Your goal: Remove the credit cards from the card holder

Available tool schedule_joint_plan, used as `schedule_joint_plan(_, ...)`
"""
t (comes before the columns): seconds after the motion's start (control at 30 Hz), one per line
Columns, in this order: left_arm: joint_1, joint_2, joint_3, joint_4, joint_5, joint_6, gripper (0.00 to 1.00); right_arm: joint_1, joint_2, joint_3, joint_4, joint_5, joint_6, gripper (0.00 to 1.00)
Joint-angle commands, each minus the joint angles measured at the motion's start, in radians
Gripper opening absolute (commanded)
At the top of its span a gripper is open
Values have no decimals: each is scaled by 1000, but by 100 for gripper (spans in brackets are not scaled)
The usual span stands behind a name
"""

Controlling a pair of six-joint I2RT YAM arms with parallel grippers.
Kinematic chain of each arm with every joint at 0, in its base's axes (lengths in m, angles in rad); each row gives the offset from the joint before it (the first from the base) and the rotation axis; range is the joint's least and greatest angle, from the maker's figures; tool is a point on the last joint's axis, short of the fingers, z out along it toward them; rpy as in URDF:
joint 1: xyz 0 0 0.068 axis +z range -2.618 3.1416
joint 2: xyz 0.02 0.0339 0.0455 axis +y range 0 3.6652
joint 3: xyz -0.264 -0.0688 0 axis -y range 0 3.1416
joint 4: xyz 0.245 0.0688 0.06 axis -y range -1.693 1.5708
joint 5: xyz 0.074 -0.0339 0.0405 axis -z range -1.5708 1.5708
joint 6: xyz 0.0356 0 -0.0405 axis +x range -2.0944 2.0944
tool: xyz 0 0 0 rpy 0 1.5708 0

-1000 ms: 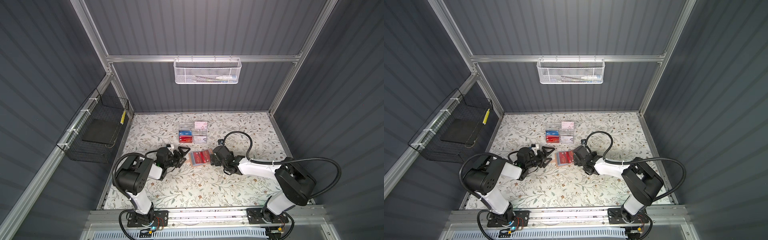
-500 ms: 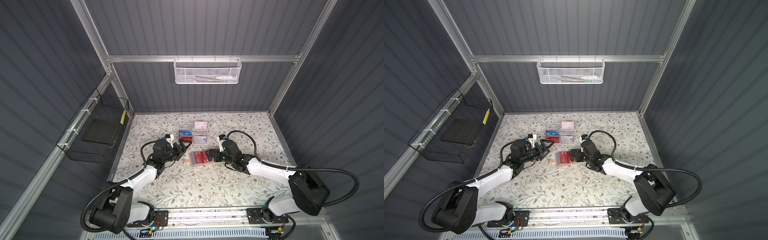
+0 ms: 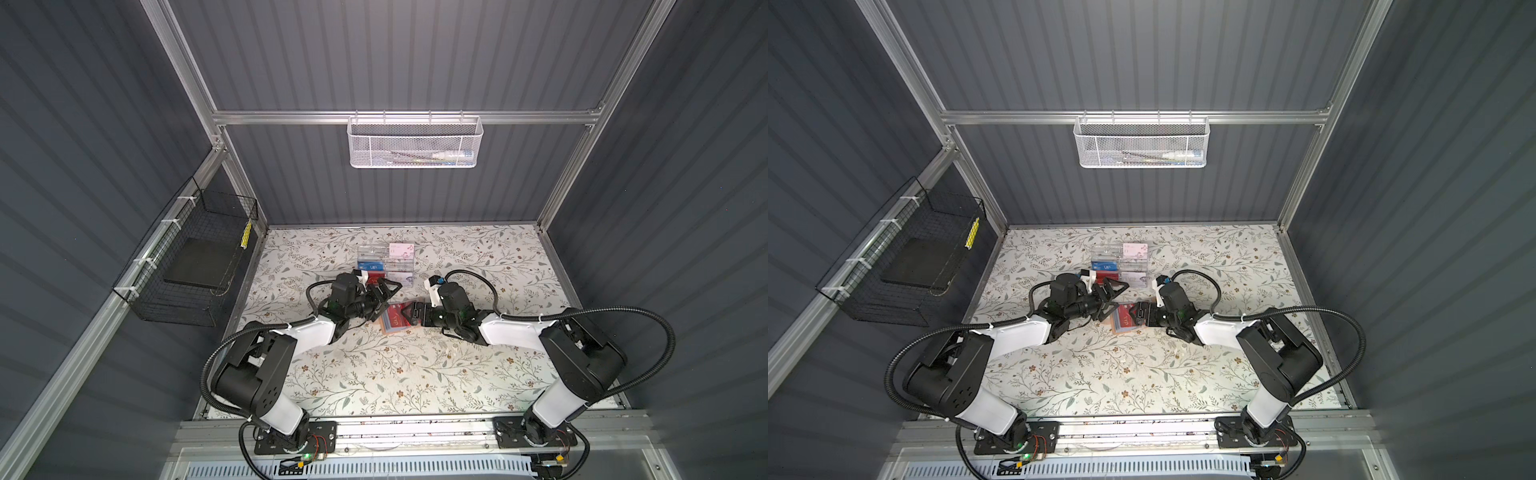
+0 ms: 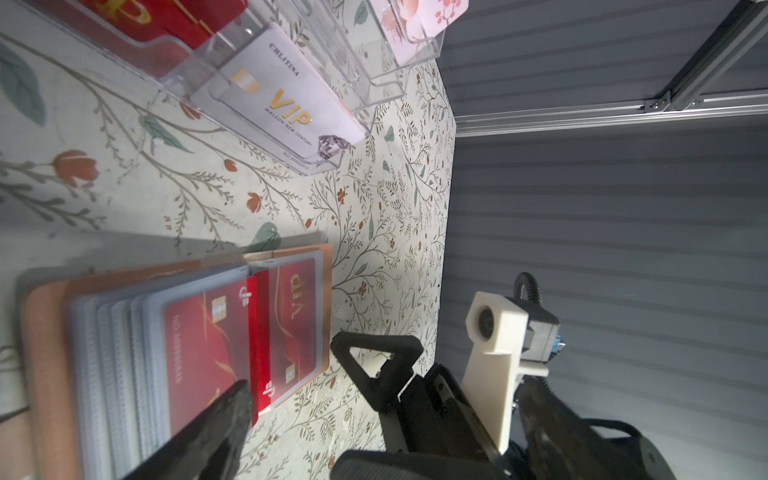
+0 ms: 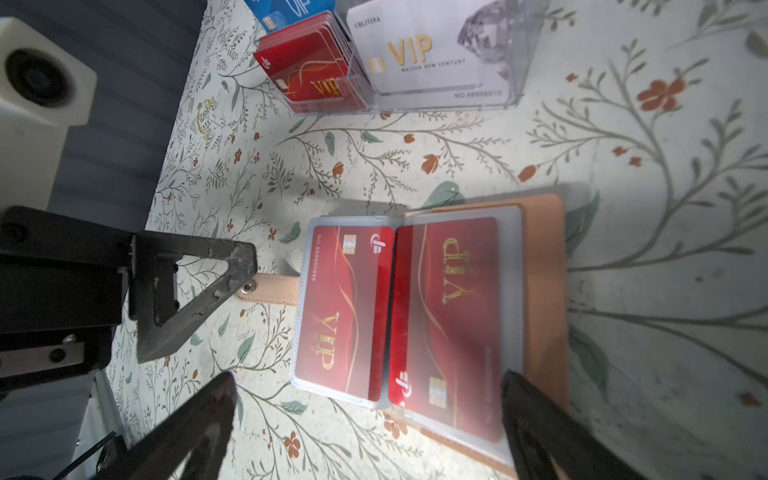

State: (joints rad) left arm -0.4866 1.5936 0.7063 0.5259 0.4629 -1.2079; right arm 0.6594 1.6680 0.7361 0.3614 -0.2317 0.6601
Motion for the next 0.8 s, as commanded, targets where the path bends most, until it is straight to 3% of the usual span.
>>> schedule_joint_plan(0.0, -29, 35, 52, 30, -16, -16, 100, -12, 25, -21, 77, -34, 29, 99)
schedule_joint_plan(0.37, -53, 177, 112, 46, -51, -39, 100, -26, 56, -99, 160, -45, 59, 99)
schedule_joint_plan(0.77, -58, 240, 116, 42, -57, -46, 100, -27, 92, -141, 225, -53, 80, 99)
